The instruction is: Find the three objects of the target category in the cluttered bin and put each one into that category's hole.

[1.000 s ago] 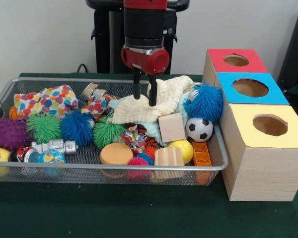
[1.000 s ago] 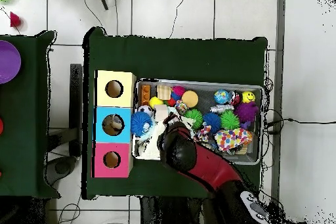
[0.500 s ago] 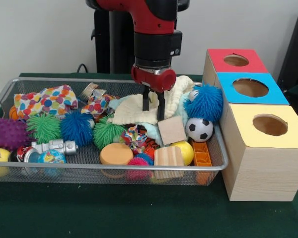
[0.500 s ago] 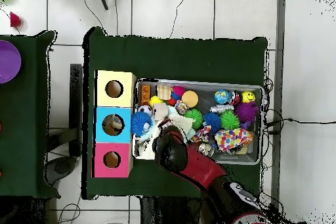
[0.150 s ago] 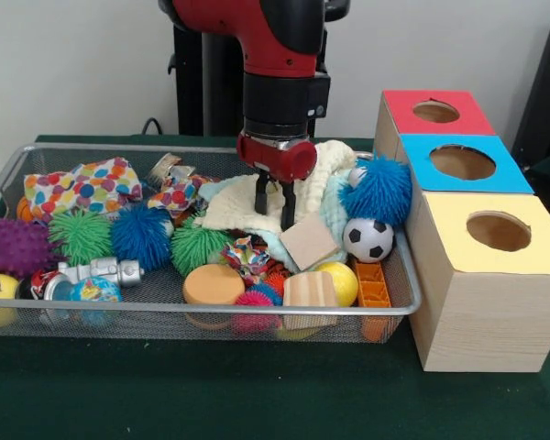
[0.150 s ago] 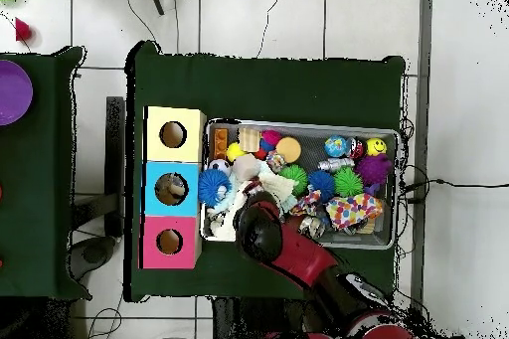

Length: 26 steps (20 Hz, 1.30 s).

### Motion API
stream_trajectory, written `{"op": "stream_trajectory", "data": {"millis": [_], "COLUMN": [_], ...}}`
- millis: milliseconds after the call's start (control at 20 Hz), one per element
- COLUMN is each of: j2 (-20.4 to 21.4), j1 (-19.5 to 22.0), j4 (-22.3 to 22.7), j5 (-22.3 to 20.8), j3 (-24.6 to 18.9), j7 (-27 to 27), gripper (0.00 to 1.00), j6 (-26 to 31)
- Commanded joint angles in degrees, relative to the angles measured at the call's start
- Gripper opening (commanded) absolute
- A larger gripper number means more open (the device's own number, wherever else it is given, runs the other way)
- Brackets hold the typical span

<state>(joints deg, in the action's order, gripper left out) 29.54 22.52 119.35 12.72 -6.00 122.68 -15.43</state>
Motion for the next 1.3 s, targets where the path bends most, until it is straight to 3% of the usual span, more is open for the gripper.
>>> {"op": "stream_trajectory", "data": {"millis": [50, 200, 250, 500, 900, 1300], "j2": [-8.26, -8.58, -8.34, -7.10, 3.03, 12.93], "j1": [-2.26, -5.25, -5.97, -5.20, -4.88, 2.25], "j4": [-3.75, -6.08, -6.45, -7.43, -6.38, -8.19], "j5": [5.49, 5.20, 5.25, 3.24, 2.62, -5.70], "j3": [-2.41, 1.46, 2.35, 2.25, 7.40, 8.33], "j7": [14.50, 9.12, 8.03, 4.37, 2.02, -5.64], "gripper": [1.00, 1.00, 0.00, 0.00, 0.00, 0.00], "j6": [-1.54, 0.07, 1.51, 8.27, 19.68, 35.25]}}
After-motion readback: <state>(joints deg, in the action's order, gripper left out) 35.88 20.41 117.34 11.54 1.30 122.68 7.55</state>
